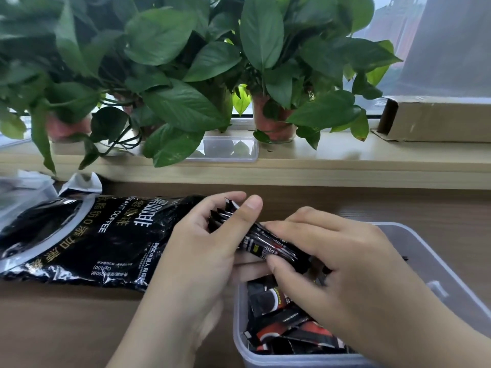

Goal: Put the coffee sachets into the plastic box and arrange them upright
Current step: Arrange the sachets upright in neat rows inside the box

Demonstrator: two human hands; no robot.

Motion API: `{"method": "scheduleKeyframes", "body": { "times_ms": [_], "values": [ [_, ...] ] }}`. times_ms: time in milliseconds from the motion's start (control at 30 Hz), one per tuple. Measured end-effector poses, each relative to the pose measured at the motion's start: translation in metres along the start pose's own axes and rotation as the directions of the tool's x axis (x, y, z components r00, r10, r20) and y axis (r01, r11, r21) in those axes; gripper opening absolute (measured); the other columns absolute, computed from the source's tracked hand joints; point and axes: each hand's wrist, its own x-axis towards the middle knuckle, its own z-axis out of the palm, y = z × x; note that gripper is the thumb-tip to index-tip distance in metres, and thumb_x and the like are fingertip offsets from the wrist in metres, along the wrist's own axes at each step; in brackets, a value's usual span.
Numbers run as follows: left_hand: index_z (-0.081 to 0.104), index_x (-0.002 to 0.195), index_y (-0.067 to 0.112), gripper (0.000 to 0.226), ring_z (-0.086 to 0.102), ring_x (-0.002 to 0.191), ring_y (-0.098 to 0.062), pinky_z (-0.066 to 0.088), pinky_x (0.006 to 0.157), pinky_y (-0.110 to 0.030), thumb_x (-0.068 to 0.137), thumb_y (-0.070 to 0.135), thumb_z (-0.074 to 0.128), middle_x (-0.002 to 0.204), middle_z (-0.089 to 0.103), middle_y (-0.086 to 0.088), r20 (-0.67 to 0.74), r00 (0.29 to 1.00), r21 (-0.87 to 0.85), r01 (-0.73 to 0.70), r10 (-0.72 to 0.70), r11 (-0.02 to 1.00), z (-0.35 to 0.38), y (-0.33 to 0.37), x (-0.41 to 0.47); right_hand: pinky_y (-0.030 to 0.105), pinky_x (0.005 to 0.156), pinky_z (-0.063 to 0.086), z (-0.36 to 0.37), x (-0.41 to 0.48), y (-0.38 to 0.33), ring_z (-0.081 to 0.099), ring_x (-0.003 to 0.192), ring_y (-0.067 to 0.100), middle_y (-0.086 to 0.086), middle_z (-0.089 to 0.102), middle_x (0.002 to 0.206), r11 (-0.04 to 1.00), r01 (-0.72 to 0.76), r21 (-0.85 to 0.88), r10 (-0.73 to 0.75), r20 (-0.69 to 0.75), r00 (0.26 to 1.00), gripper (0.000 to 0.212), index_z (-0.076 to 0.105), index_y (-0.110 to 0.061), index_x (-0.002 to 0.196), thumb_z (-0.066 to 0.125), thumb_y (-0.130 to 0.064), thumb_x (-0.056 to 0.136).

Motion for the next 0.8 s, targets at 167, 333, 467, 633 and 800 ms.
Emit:
{"method": "scheduleKeyframes", "body": {
  "times_ms": [167, 333, 467, 633, 800],
  "values": [
    [0.066, 0.083, 0.006, 0.011, 0.065, 0.043, -0.019, 0.052, 0.039, -0.024, 0.085, 0.014, 0.073, 0.061, 0.065, -0.013, -0.024, 0.999, -0.001, -0.035, 0.035, 0.999, 0.001, -0.004, -0.001, 0.019, 0.068, 0.049, 0.002, -0.002, 0.002, 0.059, 0.075, 0.005, -0.013, 0.060, 0.094, 0.999, -0.024, -0.030, 0.025, 0.029, 0.999, 0.032, 0.072, -0.028, 0.114, 0.070, -0.035, 0.083],
    [0.064, 0.083, 0.005, 0.015, 0.066, 0.044, -0.018, 0.053, 0.041, -0.024, 0.087, 0.018, 0.071, 0.063, 0.068, -0.014, -0.025, 0.998, 0.028, -0.057, 0.057, 0.998, 0.001, -0.004, 0.000, 0.007, 0.069, 0.042, 0.000, -0.002, 0.002, 0.057, 0.071, 0.002, -0.013, 0.057, 0.089, 0.997, -0.062, -0.039, 0.062, -0.001, 0.998, 0.030, 0.074, -0.027, 0.110, 0.072, -0.033, 0.081],
    [0.062, 0.084, 0.006, 0.020, 0.069, 0.046, -0.020, 0.055, 0.045, -0.026, 0.087, 0.023, 0.071, 0.064, 0.072, -0.013, -0.011, 0.998, 0.069, -0.055, 0.056, 0.996, 0.003, -0.003, -0.001, 0.012, 0.063, 0.044, 0.001, -0.001, 0.000, 0.056, 0.063, 0.006, -0.010, 0.059, 0.082, 0.997, -0.050, -0.053, 0.049, -0.030, 0.998, 0.019, 0.078, -0.022, 0.098, 0.072, -0.024, 0.080],
    [0.061, 0.083, 0.006, 0.024, 0.067, 0.044, -0.022, 0.054, 0.043, -0.026, 0.090, 0.027, 0.068, 0.061, 0.071, -0.013, 0.012, 0.995, 0.165, -0.104, 0.103, 0.981, -0.001, -0.002, 0.000, 0.016, 0.063, 0.046, -0.002, -0.002, 0.000, 0.058, 0.066, 0.007, -0.014, 0.059, 0.084, 0.999, -0.040, -0.024, 0.040, -0.007, 0.999, 0.018, 0.077, -0.023, 0.095, 0.073, -0.033, 0.080],
    [0.058, 0.080, 0.008, 0.022, 0.068, 0.043, -0.023, 0.056, 0.043, -0.028, 0.095, 0.023, 0.063, 0.057, 0.070, -0.011, -0.021, 0.985, 0.188, -0.164, 0.171, 0.968, -0.018, 0.003, 0.011, 0.013, 0.067, 0.052, -0.027, -0.001, 0.004, 0.065, 0.090, 0.001, -0.023, 0.065, 0.098, 0.981, -0.189, 0.041, 0.184, 0.107, 0.977, 0.051, 0.067, -0.035, 0.122, 0.057, -0.064, 0.081]
  ]
}}
